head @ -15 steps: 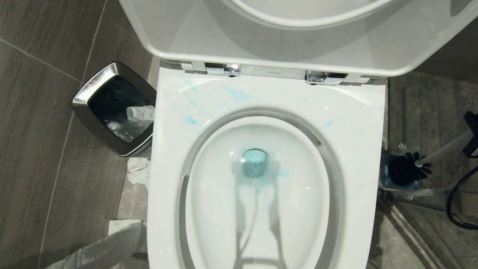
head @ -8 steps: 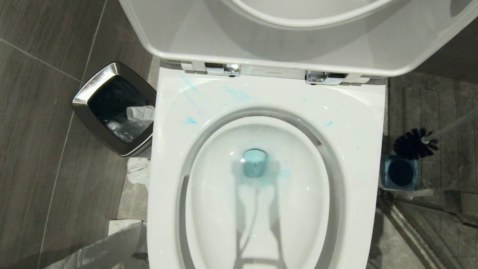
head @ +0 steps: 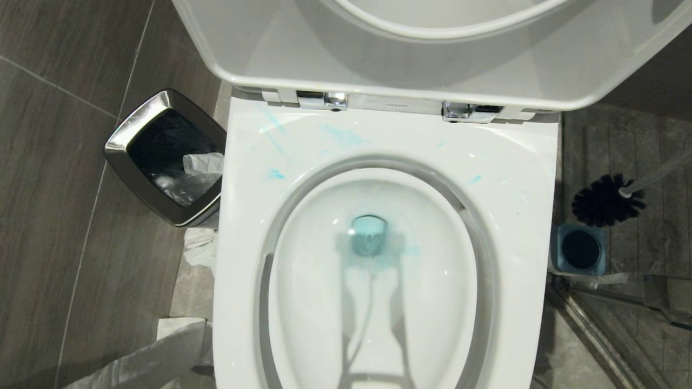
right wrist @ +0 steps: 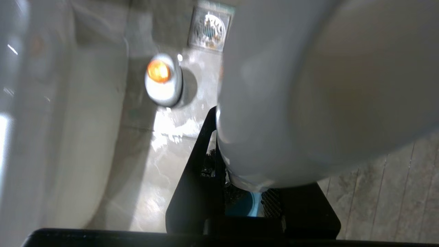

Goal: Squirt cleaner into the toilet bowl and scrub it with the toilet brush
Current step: Scrub the toilet bowl

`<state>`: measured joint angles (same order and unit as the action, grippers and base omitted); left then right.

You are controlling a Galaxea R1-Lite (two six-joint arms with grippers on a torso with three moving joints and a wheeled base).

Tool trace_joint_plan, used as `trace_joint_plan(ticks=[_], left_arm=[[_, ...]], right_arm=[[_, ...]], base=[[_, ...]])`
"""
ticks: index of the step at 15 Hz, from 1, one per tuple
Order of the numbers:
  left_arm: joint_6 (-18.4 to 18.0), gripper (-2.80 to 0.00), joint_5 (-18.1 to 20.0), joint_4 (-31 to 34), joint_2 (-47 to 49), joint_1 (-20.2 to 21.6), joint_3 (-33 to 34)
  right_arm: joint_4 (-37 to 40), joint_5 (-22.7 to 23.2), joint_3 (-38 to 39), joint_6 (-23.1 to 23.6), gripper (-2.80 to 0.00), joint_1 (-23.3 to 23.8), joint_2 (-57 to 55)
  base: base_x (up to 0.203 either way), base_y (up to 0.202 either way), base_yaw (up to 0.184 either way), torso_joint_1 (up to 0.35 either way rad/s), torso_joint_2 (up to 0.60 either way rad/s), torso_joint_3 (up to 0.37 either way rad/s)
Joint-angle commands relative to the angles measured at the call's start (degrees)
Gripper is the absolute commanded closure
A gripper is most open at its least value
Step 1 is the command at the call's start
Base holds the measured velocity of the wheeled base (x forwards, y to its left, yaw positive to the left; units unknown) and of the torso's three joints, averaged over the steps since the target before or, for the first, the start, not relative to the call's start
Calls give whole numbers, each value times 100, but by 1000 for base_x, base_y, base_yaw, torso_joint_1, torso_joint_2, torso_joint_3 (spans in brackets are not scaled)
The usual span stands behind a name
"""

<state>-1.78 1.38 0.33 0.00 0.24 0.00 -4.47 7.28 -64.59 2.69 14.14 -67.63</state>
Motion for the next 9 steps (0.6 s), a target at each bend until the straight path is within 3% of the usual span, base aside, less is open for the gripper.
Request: trace_joint_plan(ticks=[1,4,9], left_arm=[[2,0,2,2,9,2,9],[2,0,2,2,9,2,9],[2,0,2,-7,9,2,9]], right_arm=[[400,13,-374,-51,0,1,43],[1540,129,-1227,-190,0,1,87],[2255,213,-1779,-208,0,1,197]], base=[[0,0,0,0,0,0],[0,0,0,0,0,0],[0,0,0,0,0,0]])
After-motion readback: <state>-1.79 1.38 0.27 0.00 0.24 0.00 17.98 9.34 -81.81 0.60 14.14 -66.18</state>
